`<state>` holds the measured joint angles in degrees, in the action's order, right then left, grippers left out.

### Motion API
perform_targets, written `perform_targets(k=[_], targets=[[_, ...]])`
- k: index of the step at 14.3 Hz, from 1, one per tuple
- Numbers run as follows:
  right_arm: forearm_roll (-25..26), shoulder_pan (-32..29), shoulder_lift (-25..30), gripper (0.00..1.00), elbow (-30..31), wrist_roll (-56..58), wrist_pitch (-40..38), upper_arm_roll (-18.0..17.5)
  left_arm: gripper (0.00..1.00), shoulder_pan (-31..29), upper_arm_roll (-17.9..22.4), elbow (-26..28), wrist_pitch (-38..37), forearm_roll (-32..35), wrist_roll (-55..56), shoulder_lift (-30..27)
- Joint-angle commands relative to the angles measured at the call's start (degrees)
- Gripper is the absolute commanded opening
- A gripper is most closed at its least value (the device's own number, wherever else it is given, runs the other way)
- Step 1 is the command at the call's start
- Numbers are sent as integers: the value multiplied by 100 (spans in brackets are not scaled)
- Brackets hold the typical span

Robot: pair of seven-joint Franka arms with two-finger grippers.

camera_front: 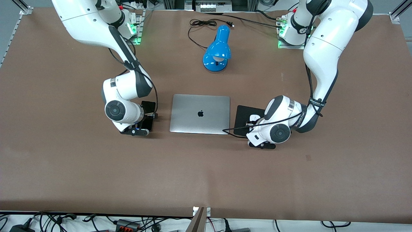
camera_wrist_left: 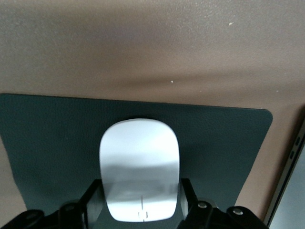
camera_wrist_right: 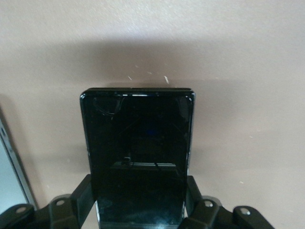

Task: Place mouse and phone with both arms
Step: 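Carry the phone toward the laptop while the left gripper carries the mouse, then lower the mouse onto the mouse pad and open the left gripper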

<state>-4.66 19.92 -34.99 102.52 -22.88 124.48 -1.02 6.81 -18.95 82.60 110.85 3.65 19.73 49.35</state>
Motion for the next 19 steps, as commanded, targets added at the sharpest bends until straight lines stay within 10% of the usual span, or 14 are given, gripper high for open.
perform_targets(k=[1, 17, 19], targets=[[-105, 239, -184, 22, -162, -382, 208, 15, 79, -13, -3, 19, 33, 119, 48, -56], [-96, 548, -333, 26, -162, -392, 279, 6, 100, -1031, -12, -69, -318, 119, -22, -1058], [-105, 565, -324, 100, -162, -480, 279, 6, 100, -1312, -38, -69, -414, 119, -13, -1277]])
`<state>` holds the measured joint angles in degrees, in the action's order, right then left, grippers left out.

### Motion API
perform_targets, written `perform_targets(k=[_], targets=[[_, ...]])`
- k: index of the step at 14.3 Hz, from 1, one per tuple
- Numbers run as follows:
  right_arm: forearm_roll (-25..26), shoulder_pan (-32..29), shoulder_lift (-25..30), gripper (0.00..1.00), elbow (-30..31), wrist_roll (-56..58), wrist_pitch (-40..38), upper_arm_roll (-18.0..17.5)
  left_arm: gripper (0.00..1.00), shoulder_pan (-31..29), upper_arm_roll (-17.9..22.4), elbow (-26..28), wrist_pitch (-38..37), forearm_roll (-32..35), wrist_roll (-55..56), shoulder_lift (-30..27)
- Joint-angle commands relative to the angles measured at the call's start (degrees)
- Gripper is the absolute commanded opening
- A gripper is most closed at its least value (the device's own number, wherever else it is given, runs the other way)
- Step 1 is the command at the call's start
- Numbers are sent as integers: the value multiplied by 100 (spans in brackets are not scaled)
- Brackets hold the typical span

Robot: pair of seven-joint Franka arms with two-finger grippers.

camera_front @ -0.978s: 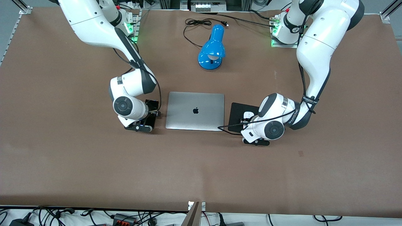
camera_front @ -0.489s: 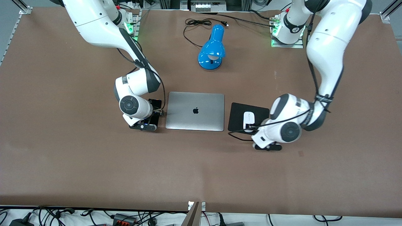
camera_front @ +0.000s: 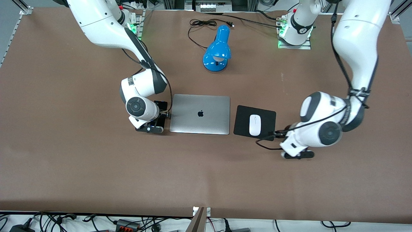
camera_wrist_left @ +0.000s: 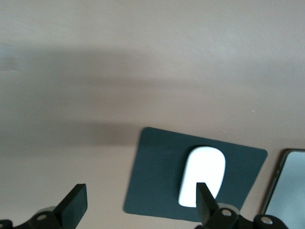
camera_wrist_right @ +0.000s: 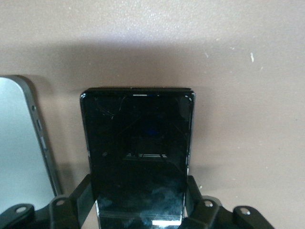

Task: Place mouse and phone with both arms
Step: 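Lower the mouse onto the mouse pad and open the left gripper, then set the phone beside the laptop while the left gripper withdraws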

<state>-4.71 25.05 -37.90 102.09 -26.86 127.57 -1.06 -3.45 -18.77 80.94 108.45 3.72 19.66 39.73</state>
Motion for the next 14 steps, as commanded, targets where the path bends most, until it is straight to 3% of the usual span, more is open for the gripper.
perform_targets(k=[1, 6, 12, 14], targets=[[-92, 44, -7, 100, -119, -74, -66, 9, 100, -358, -48, 89, -358, 112, -15, -473], [14, -27, 590, 100, -487, 111, -592, 79, 100, -1112, -127, 89, -956, 112, -268, -949], [154, -544, 924, 100, -2331, 1007, -2515, 264, 100, -1158, -153, 141, -2062, 112, -674, -2468], [207, -782, 1021, 100, -2623, 1130, -2886, 299, 100, -1141, -180, 150, -2205, 164, -674, -2584]])
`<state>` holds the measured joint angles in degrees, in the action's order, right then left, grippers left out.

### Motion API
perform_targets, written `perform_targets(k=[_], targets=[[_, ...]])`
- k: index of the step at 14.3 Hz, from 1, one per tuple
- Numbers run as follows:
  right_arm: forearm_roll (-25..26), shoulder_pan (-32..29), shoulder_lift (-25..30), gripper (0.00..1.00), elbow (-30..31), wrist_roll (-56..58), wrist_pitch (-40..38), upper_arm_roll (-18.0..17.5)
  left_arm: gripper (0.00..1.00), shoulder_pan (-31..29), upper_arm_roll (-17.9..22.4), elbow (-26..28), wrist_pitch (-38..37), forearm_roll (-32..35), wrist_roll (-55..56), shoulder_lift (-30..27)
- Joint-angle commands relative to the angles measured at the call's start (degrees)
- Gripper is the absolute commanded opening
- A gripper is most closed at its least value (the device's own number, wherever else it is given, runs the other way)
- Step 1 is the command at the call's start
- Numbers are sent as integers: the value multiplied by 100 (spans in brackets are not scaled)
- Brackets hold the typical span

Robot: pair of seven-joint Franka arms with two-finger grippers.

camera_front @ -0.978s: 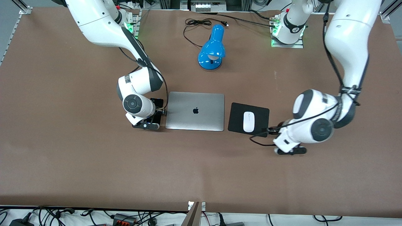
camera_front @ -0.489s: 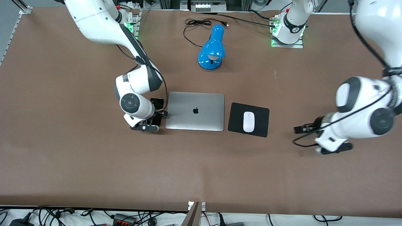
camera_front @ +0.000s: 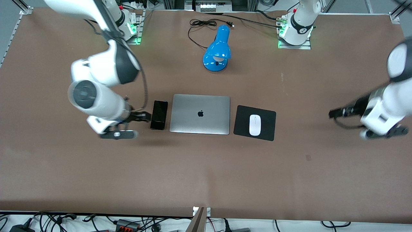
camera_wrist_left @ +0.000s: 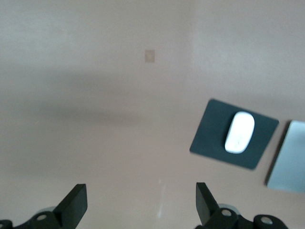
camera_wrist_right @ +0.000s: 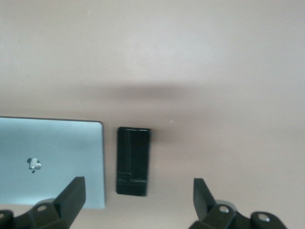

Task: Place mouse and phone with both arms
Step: 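Set the phone beside the laptop while the left gripper withdraws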

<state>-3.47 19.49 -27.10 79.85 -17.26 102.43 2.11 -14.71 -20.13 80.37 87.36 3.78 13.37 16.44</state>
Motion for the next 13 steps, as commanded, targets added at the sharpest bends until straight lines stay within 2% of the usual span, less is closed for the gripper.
perform_targets(k=[1, 4, 7, 10, 13], targets=[[83, -339, 55, 100, -504, 153, -477, -26, 100, -23, -61, 242, -105, 140, -45, -299], [92, -585, 345, 100, -576, 179, -495, 44, 100, -24, -202, 610, -96, 122, -37, -544], [57, -900, 714, 100, -567, 563, -513, 255, 100, -172, -202, 1454, 306, 35, -141, -1055], [57, -1490, 961, 100, -549, 1321, -723, 194, 100, -208, -368, 1578, 361, 0, -142, -1116], [66, -1860, 1040, 100, -558, 1515, -838, 63, 100, -339, -466, 2508, 1019, -149, -124, -1722]])
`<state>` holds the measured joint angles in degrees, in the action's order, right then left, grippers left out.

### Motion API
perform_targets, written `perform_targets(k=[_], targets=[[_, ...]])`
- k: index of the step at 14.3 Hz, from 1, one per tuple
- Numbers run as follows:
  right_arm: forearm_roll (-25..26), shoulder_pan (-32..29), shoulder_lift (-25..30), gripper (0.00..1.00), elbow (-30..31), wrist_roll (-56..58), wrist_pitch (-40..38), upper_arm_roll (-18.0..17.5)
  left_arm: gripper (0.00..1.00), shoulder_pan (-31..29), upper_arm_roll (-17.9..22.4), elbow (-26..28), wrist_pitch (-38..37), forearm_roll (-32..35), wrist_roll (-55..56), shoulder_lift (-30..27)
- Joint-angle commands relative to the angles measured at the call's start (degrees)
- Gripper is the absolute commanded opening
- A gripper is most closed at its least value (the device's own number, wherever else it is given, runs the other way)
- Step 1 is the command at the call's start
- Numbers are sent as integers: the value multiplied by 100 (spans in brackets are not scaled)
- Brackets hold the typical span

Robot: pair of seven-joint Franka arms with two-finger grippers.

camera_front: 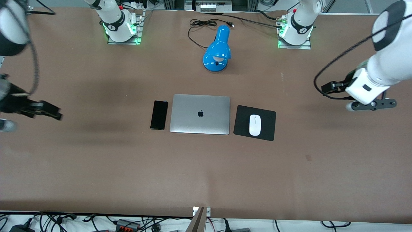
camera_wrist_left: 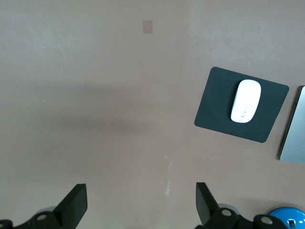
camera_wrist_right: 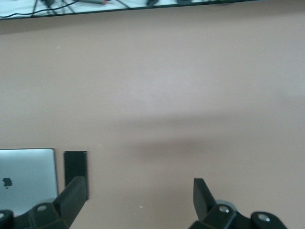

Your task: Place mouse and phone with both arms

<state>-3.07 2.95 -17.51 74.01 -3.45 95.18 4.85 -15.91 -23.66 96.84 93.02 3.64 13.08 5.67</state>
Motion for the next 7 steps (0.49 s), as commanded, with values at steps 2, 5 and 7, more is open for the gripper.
perform_targets(k=[2, 5, 7], targets=[[87, -662, 151, 100, 35, 239, -105, -703, 100, -377, -103, 854, 481, -232, -113, -681], [543, -524, 212, 100, 44, 379, -114, -626, 100, -474, -77, 705, 718, -250, -113, -654], [527, -252, 230, 100, 70, 582, -70, -267, 100, -483, -77, 687, 718, -250, -113, -620]])
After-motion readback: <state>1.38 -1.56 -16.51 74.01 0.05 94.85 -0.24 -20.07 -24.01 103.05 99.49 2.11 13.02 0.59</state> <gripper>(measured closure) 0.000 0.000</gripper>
